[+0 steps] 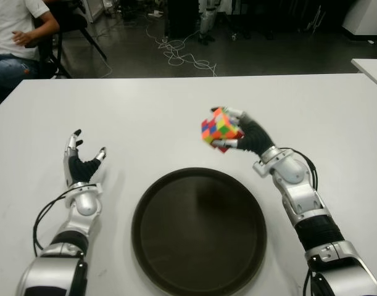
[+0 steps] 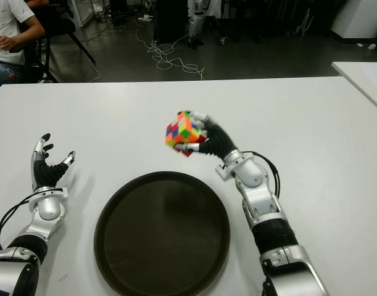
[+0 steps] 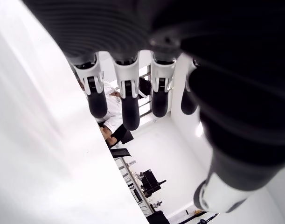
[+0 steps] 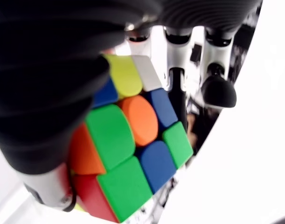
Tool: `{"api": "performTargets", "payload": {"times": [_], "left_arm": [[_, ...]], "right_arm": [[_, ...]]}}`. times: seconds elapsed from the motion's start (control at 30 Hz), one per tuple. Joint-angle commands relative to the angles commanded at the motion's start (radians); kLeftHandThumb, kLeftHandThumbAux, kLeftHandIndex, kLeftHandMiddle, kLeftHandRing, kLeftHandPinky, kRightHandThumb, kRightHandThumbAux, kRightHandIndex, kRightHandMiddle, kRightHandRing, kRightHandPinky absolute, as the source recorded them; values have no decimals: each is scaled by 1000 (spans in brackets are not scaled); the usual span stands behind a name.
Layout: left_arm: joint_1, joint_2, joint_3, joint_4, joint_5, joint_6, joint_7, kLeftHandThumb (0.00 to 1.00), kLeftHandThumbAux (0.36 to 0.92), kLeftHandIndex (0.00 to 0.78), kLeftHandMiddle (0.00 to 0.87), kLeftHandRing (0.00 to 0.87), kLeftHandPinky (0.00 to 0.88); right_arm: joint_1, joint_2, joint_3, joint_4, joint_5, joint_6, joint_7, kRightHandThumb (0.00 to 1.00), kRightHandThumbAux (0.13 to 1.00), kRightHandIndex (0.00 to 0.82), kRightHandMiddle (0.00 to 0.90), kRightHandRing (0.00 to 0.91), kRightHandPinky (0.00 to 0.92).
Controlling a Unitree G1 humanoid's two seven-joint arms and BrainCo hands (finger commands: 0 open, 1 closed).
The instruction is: Pick up the Rubik's Cube and put it in the plate
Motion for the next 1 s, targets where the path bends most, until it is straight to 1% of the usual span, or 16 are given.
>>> {"api": "performTargets", "payload": {"times": [0.03, 0.1, 0.13, 0.2, 0.33, 0.57, 0.7, 0.87, 1.0], "left_arm": [[-1, 0, 1, 1, -1, 1, -1, 0, 795, 136, 133, 136, 127], [-1, 0, 2, 2, -3, 2, -3, 0, 799, 137, 140, 147, 144], [-2, 0, 3, 2, -3, 2, -4, 0, 800, 137, 141, 148, 146], [-2, 0, 4, 3, -3, 2, -6, 0, 802, 136, 142, 150, 144], [-2, 0, 4, 2, -1, 1, -6, 0, 796, 131, 136, 147, 139], [1, 1, 1, -2, 3, 2, -4, 0, 785, 127, 136, 142, 129], [2, 0, 0, -4, 3, 2, -6, 0, 786, 134, 145, 144, 115], [3, 0, 0, -5, 3, 3, -8, 0, 772, 123, 131, 124, 91], [4, -2, 3, -6, -3, 1, -13, 0, 765, 128, 130, 121, 90]], "right_arm": [[11, -4, 13, -13, 3, 5, 25, 168, 713, 594, 798, 832, 824], [22, -8, 27, -28, 8, 12, 54, 110, 720, 601, 786, 829, 816], [22, -13, 33, -31, 12, 18, 71, 101, 721, 602, 784, 828, 815], [18, -21, 41, -36, 19, 29, 103, 52, 721, 608, 772, 822, 809], [27, -27, 56, -56, 19, 44, 144, 11, 725, 634, 769, 820, 808], [42, -56, 99, -111, -15, 96, 194, 0, 778, 701, 795, 836, 824], [56, -65, 117, -147, -28, 118, 199, 0, 799, 735, 813, 843, 825], [66, -73, 132, -174, -41, 140, 205, 0, 810, 749, 820, 844, 821], [70, -77, 140, -176, -35, 144, 224, 0, 805, 752, 821, 843, 816]]}}
